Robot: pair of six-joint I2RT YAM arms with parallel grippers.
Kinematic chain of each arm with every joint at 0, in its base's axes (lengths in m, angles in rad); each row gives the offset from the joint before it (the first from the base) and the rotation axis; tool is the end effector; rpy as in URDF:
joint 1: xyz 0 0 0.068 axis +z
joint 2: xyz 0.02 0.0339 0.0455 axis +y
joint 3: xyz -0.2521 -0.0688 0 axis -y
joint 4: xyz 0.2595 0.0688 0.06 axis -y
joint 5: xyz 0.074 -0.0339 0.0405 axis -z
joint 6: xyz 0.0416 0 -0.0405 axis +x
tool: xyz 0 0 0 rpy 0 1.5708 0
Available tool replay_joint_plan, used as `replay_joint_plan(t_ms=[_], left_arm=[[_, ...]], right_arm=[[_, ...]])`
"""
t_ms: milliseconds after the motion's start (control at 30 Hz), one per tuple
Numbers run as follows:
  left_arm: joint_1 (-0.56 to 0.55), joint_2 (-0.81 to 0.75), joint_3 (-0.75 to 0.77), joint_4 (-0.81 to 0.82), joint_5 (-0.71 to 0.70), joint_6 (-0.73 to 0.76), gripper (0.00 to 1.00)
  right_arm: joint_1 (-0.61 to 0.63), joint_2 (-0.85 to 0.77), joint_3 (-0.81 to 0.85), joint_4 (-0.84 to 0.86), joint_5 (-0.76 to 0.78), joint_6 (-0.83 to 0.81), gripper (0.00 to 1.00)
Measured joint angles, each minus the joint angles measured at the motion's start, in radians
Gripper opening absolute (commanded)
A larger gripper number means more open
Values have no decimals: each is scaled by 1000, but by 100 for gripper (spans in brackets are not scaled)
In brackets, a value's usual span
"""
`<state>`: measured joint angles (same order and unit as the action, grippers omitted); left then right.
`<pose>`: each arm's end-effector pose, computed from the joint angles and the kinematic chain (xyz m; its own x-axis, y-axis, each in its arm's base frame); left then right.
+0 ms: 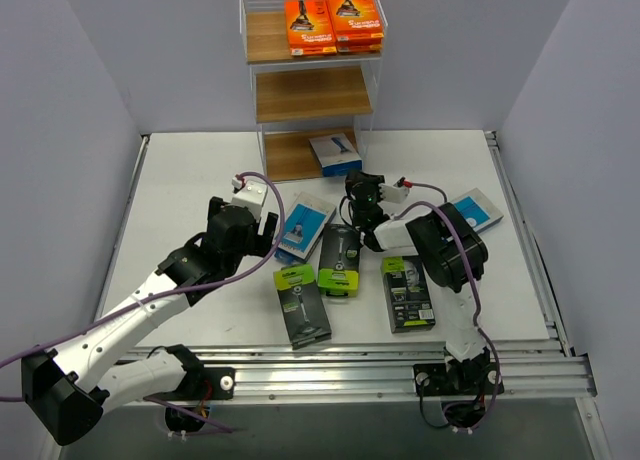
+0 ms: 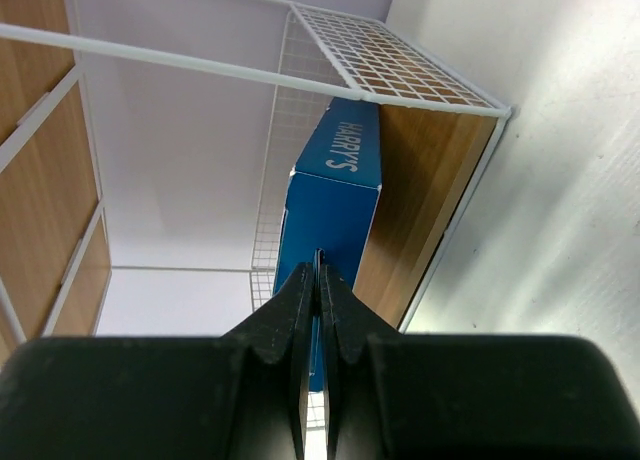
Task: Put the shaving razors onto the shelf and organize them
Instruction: Place the shaving razor onto shelf
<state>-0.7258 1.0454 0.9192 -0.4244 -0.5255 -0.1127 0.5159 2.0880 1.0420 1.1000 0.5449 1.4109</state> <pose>0.2025 -0.1518 0.3009 -0.4175 0.2404 -0.8763 0.2088 0.9639 0.1650 0.3899 0.1963 0.1440 0.0354 0.9907 -0.1314 -0.0418 0.1328 0.9903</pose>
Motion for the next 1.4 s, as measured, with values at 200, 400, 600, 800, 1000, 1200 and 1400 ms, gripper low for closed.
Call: replay_joint_plan(t_ms=[200,400,600,800,1000,1200,1400], left_arm=[[0,0,0,0,1,-4,95],[0,0,0,-1,8,-7,94],[-1,0,0,-2,12,-7,95],[-1,0,0,-2,19,-8,95],[-2,0,0,-2,28,-11,95],[-2,0,0,-2,34,-14,95],[-2,0,0,-2,37,-15,95]], right_arm=[[-7,37,34,-14,17,46,0],[-13,77,78,-46,27,98,0],[-13,110,141,-92,32,126,0],[-13,117,178,-161,45,165,0],[-13,119,192,-220,66,224,0],[0,119,199,-304,123,289,0],[13,119,220,-352,171,346,0]])
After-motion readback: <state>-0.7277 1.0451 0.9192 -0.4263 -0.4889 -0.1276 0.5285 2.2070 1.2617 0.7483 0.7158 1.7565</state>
